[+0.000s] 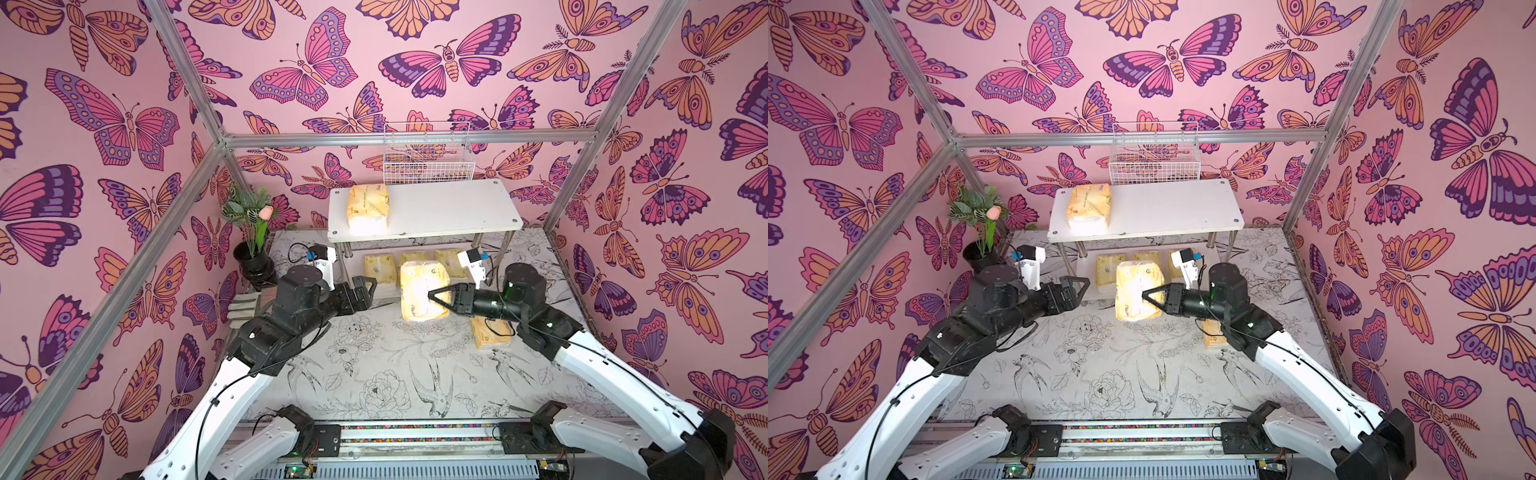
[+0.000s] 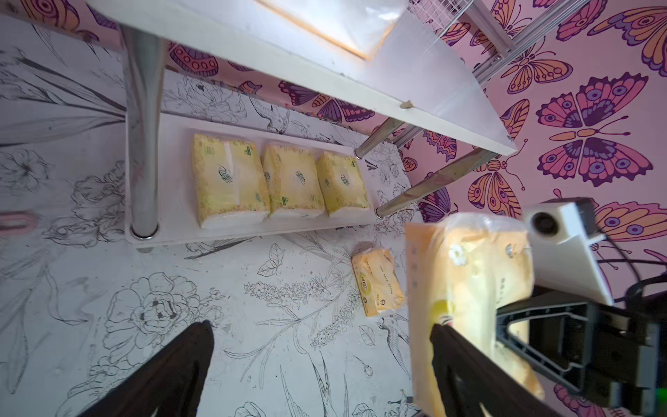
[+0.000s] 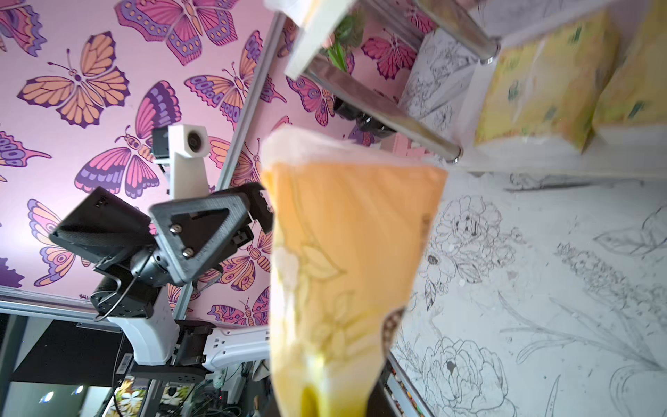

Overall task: Place the tissue boxes on the shelf by color
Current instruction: Pick up the box of tissues from the center of the board, then place a box of tissues on the shelf.

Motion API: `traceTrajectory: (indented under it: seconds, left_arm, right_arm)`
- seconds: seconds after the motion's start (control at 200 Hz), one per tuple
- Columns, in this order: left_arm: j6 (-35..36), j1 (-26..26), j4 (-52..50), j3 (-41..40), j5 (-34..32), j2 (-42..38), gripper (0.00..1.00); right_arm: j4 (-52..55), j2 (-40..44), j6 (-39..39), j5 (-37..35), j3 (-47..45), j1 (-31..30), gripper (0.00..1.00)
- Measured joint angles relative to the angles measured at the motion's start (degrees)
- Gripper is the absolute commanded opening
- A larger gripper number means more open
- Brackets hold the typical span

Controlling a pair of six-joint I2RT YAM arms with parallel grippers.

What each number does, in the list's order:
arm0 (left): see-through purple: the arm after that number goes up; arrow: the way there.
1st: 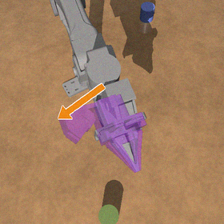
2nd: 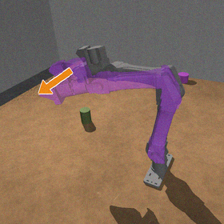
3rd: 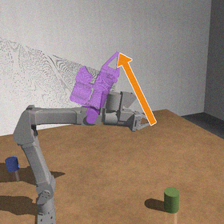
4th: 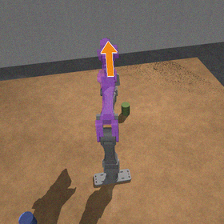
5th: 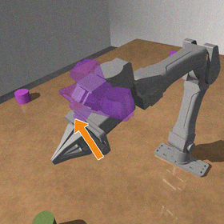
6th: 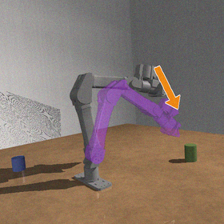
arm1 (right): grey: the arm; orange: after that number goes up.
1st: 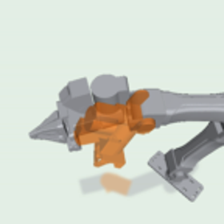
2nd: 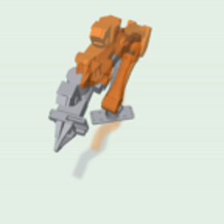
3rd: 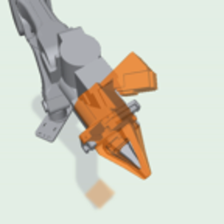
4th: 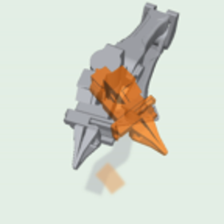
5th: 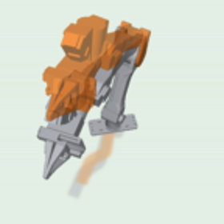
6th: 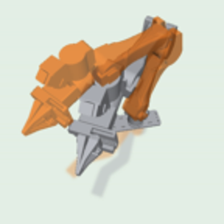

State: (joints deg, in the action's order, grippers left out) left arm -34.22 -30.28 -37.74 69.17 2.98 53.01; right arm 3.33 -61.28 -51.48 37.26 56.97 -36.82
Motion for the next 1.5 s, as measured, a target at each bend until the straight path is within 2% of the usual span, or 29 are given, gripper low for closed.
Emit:
traceTrajectory:
  seconds: [0.18, 0.381, 0.811, 0.886, 0.986, 1.101, 1.232, 1.502]
  left_arm:
    - [4.2, 0.0, -4.0, 5.0, -1.4, 3.0, 1.0]
    - [7.3, 0.0, -5.7, 8.4, -2.2, 5.4, 1.0]
    - [8.3, 0.0, -6.9, 9.1, -2.6, 5.7, 1.0]
    - [8.3, 0.0, -7.0, 9.1, -2.6, 5.7, 1.0]
    - [8.3, 0.0, -7.0, 9.1, -2.6, 5.6, 1.0]
    - [8.3, 0.0, -7.1, 9.1, -2.6, 5.6, 1.0]
    - [8.3, 0.0, -7.1, 9.1, -2.6, 5.6, 1.0]
    - [8.2, 0.0, -7.1, 9.0, -2.6, 5.6, 1.0]
  right_arm:
    - [8.4, -5.4, 3.1, 0.8, 16.6, 4.9, 0.01]
    - [12.4, -16.3, 3.8, 0.5, 31.8, 10.0, 0.02]
    - [18.2, -40.2, 3.3, 0.3, 53.2, 12.4, 0.08]
    - [19.5, -43.0, 3.3, 0.3, 56.2, 12.4, 0.16]
    - [21.6, -45.5, 3.3, 0.3, 59.8, 12.9, 0.49]
    - [24.8, -46.6, 3.9, -0.4, 63.3, 14.0, 0.71]
    - [29.9, -46.3, 7.3, -3.8, 67.1, 15.0, 0.77]
    - [39.7, -44.2, 15.5, -14.1, 69.3, 15.1, 0.78]
